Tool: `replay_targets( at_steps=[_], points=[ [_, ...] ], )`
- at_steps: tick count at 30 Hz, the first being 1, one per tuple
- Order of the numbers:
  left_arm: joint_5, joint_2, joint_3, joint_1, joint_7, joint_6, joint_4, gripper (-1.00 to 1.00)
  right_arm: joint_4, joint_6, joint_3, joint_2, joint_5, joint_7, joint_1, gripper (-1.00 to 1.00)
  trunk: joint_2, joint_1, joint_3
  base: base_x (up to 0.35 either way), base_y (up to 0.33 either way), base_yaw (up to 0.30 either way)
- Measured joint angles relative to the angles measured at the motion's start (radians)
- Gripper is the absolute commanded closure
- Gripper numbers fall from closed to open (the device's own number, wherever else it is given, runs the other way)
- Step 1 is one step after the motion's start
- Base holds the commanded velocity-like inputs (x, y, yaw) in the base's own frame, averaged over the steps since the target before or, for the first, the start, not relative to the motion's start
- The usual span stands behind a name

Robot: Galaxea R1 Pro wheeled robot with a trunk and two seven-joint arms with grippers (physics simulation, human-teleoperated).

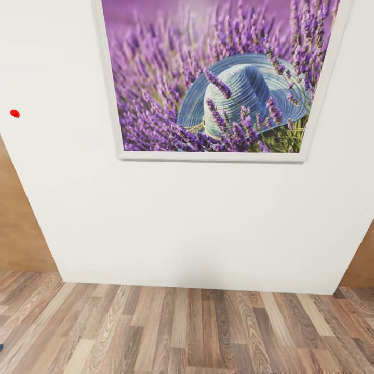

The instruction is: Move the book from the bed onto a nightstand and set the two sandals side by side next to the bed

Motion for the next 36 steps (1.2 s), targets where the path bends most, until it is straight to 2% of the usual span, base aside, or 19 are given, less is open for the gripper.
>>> replay_targets(
  at_steps=[11, 36],
  points=[
    [0.000, 0.000, 0.000, 0.000, 0.000, 0.000, 0.000, -1.00, 0.000, 0.000, 0.000, 0.001, 0.000, 0.000, 0.000, -1.00, 0.000, 0.000, 0.000, 0.026, 0.000, -0.184],
    [0.000, 0.001, 0.000, 0.000, 0.000, 0.000, 0.000, -1.00, 0.000, 0.000, 0.000, 0.000, 0.000, 0.000, 0.000, -1.00, 0.000, -0.001, 0.000, 0.310, 0.041, -0.004]
  ],
)
